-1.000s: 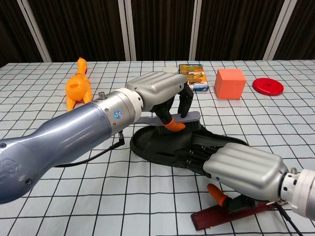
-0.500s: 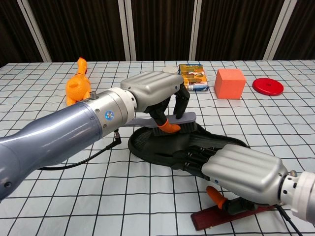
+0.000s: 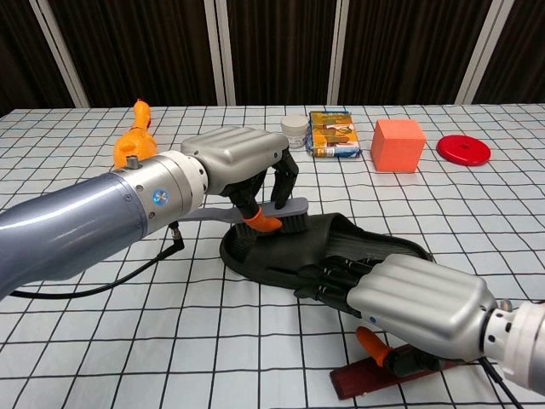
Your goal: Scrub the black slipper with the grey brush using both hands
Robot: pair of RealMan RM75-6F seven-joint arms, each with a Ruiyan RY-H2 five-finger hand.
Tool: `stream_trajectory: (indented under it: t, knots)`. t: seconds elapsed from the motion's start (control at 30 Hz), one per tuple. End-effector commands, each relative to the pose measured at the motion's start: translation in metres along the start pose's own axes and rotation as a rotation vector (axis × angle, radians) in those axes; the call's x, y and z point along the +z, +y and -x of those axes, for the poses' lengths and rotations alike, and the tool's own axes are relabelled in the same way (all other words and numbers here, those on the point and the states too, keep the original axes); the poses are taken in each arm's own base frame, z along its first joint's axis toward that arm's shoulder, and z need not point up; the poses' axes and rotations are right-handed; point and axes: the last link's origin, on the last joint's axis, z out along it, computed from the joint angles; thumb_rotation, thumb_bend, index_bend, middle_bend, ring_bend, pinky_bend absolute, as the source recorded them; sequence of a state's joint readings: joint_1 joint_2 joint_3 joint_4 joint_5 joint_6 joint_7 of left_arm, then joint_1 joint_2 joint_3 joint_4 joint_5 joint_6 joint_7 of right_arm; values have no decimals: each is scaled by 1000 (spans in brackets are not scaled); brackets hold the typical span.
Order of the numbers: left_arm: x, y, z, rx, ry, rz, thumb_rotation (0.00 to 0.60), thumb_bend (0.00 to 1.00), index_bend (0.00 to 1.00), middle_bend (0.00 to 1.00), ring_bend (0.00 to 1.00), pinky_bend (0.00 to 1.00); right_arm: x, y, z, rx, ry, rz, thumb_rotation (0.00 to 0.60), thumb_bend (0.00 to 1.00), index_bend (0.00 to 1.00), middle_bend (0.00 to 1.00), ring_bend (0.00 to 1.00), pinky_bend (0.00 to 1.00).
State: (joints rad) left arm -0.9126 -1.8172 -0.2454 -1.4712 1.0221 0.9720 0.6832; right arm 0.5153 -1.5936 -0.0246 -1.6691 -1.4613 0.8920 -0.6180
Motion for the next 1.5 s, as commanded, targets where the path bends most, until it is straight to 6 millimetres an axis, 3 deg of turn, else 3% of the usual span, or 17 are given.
stream_trajectory:
  t: [0.03,0.63,1.3,1.5]
  knots:
    - [3,4,1,-6,0,9,600,591,578,700,590,637,0,0,0,0,1,0,600,793,0,19,3,175]
    - [19,21,-1,-79,49,34,600,591,578,699,589,637,-1,-1,-3,2,2,-6,600,793,0,19,3,175]
    - [2,-4,-1,-4,-39,-45,600,587,578,699,589,637,1,-6,-3,-6,3,-6,600,793,0,19,3,175]
    - [-1,-6,-15,-39,4,-45,600,587,579,701,589,637,1,-6,-4,-5,10,-1,600,794,0,19,3,169]
